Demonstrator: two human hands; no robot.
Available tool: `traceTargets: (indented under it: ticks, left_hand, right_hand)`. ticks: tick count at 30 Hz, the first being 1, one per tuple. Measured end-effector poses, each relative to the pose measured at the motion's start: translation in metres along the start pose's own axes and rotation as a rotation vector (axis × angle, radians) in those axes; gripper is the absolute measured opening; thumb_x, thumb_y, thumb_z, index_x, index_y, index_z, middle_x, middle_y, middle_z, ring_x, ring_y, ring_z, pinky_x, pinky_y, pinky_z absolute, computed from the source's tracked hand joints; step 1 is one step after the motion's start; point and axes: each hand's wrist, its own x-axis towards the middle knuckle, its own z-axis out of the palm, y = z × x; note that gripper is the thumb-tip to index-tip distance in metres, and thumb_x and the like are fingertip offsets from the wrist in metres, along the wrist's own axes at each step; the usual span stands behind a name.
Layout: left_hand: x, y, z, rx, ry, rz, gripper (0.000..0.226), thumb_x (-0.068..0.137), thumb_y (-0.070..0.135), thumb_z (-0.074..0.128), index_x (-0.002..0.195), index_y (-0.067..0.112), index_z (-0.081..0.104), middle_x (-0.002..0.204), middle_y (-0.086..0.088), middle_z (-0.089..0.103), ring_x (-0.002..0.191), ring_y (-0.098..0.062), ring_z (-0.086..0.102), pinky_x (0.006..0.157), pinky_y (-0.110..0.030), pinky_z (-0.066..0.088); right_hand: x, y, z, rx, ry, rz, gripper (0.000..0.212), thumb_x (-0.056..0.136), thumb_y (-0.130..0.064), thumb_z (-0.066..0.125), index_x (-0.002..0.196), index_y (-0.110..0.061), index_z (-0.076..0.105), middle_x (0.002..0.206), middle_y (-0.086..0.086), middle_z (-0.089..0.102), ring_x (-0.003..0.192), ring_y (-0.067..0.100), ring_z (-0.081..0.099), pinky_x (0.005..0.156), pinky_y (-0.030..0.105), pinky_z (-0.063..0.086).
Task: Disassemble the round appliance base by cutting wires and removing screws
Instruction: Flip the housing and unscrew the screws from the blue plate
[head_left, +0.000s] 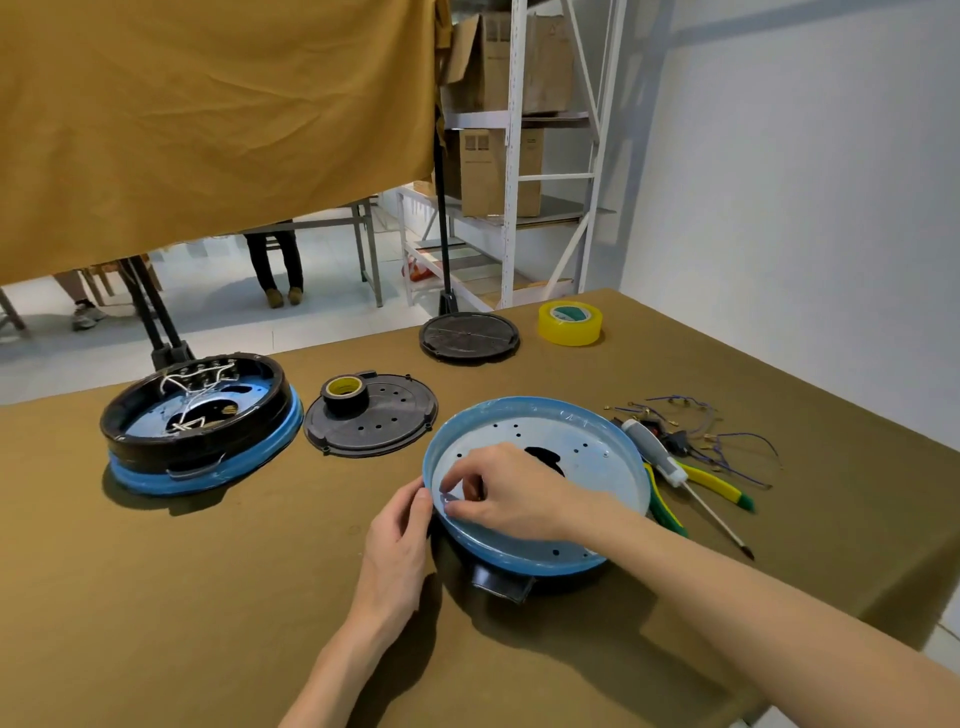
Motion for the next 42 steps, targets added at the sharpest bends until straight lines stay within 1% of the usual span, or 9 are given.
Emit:
traceTargets:
  ticks: [6,12,15,22,26,30,33,37,42]
  left_hand:
    - [0.002,-0.002,0.000,0.040,0.008,0.004,0.033,0.106,0.037,0.048,0.136,0.030,0.061,0.126,0.019,0.068,0.120,0.003,0.060,0.101,-0.022,0.048]
    - [0.004,-0.002,0.000,0.071,0.007,-0.017,0.029,0.104,0.044,0.047,0.131,0.041,0.058,0.116,0.032,0.067,0.114,0.014,0.058,0.084,-0.004,0.046]
    - [0.004,-0.002,0.000,0.083,0.008,-0.022,0.027,0.102,0.048,0.047,0.127,0.047,0.057,0.114,0.033,0.067,0.115,0.012,0.058,0.090,-0.010,0.048]
    - [0.005,-0.003,0.001,0.089,0.024,-0.017,0.026,0.107,0.040,0.047,0.127,0.041,0.063,0.117,0.028,0.070,0.116,0.005,0.061,0.098,-0.026,0.050]
    - [0.004,-0.002,0.000,0.106,0.020,-0.026,0.037,0.106,0.042,0.048,0.139,0.030,0.059,0.126,0.019,0.068,0.121,0.000,0.060,0.105,-0.034,0.051]
    - [0.003,0.005,0.003,0.073,-0.130,-0.085,0.065,0.095,0.064,0.055,0.148,0.028,0.046,0.135,0.015,0.062,0.126,-0.002,0.057,0.101,-0.023,0.052]
    - [0.005,0.006,0.011,0.136,-0.087,-0.092,0.040,0.105,0.033,0.053,0.144,0.026,0.049,0.128,0.012,0.064,0.117,-0.001,0.060,0.095,-0.026,0.055]
    - [0.002,0.006,0.015,0.163,0.095,-0.026,0.020,0.106,0.025,0.044,0.113,0.027,0.063,0.091,0.011,0.070,0.083,-0.001,0.066,0.059,-0.014,0.050]
    - [-0.001,0.010,-0.002,0.159,0.209,0.002,0.040,0.087,0.040,0.038,0.114,0.027,0.064,0.087,0.006,0.071,0.077,0.004,0.065,0.052,-0.014,0.049]
  right_hand:
    - [0.009,-0.001,-0.001,-0.035,-0.028,-0.071,0.010,0.096,-0.036,0.068,0.095,-0.027,0.073,0.086,-0.016,0.061,0.077,0.004,0.055,0.067,0.023,0.045]
    - [0.021,-0.002,-0.007,-0.142,-0.242,-0.082,0.013,0.103,-0.033,0.057,0.094,-0.025,0.055,0.094,-0.004,0.063,0.083,0.014,0.058,0.076,0.038,0.052]
    - [0.025,-0.003,-0.012,-0.101,-0.279,-0.090,0.003,0.102,-0.021,0.058,0.101,-0.024,0.060,0.100,-0.005,0.065,0.088,0.011,0.060,0.081,0.033,0.053]
    - [0.028,-0.002,-0.024,-0.061,-0.200,-0.082,0.024,0.094,-0.002,0.057,0.098,-0.018,0.075,0.080,-0.018,0.061,0.070,-0.006,0.058,0.061,0.009,0.042]
    - [0.015,0.005,-0.032,0.037,-0.081,-0.056,0.019,0.089,-0.003,0.062,0.098,-0.011,0.076,0.083,-0.009,0.069,0.075,0.001,0.064,0.067,0.014,0.049]
    - [0.001,0.040,-0.064,0.125,0.362,0.110,0.013,0.088,-0.004,0.069,0.094,-0.012,0.078,0.079,-0.007,0.072,0.071,0.003,0.068,0.071,0.020,0.057]
    - [-0.011,0.087,-0.091,0.104,0.631,0.364,0.010,0.088,-0.007,0.069,0.090,-0.012,0.077,0.075,-0.004,0.073,0.070,0.011,0.070,0.072,0.029,0.058]
    - [-0.023,0.135,-0.090,-0.015,0.587,0.543,0.006,0.089,-0.012,0.072,0.087,-0.015,0.076,0.080,0.001,0.073,0.076,0.013,0.067,0.076,0.033,0.057]
    - [-0.019,0.152,-0.081,-0.059,0.481,0.533,0.012,0.088,-0.015,0.076,0.080,-0.024,0.074,0.078,-0.004,0.072,0.081,0.017,0.070,0.076,0.033,0.055]
